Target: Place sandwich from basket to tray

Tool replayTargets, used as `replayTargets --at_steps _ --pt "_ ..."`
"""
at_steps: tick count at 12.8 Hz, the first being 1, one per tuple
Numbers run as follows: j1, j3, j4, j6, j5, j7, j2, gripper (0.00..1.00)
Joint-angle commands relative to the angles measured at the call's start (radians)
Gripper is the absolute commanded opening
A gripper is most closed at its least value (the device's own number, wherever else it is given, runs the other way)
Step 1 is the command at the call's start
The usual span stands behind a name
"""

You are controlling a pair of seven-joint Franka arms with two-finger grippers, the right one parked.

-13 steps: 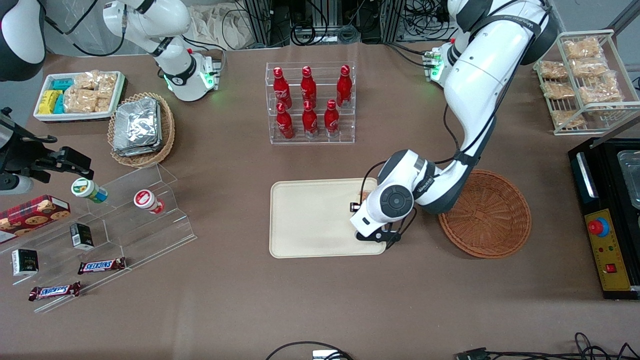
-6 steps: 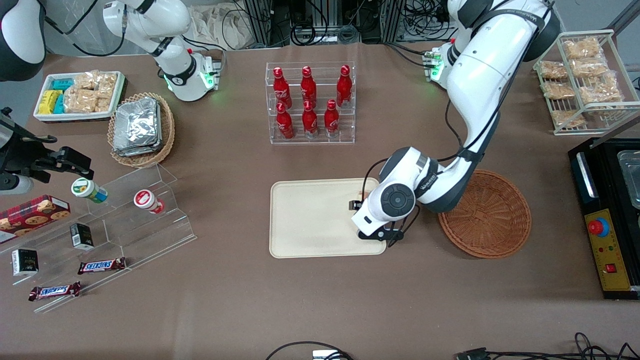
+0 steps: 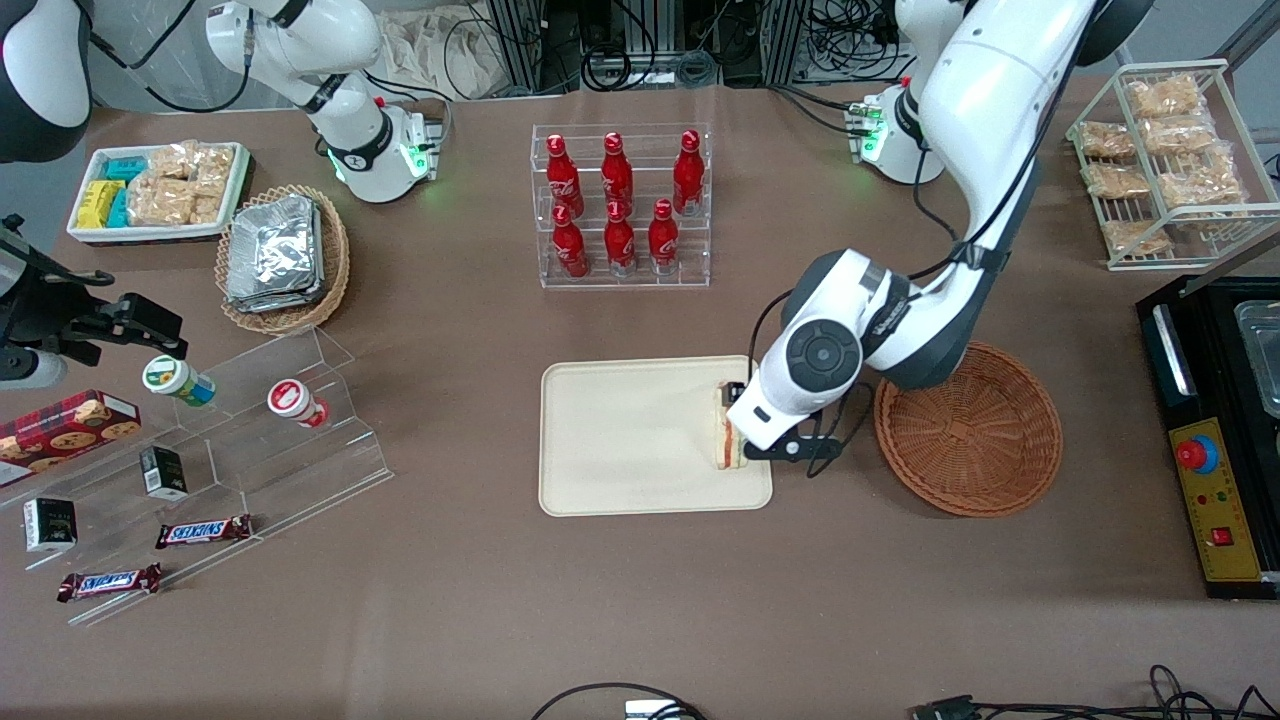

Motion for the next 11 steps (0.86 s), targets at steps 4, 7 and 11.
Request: replayTargets --at_steps 4,7,11 --pt "0.087 0.011 -0.364 0.085 0.014 0.0 -0.335 1.0" --pt "0.157 0.011 -0.401 0.03 0.014 0.066 -0.43 1.0" --pt "0.251 0.011 -0.395 -0.053 0.006 0.162 -0.527 1.0"
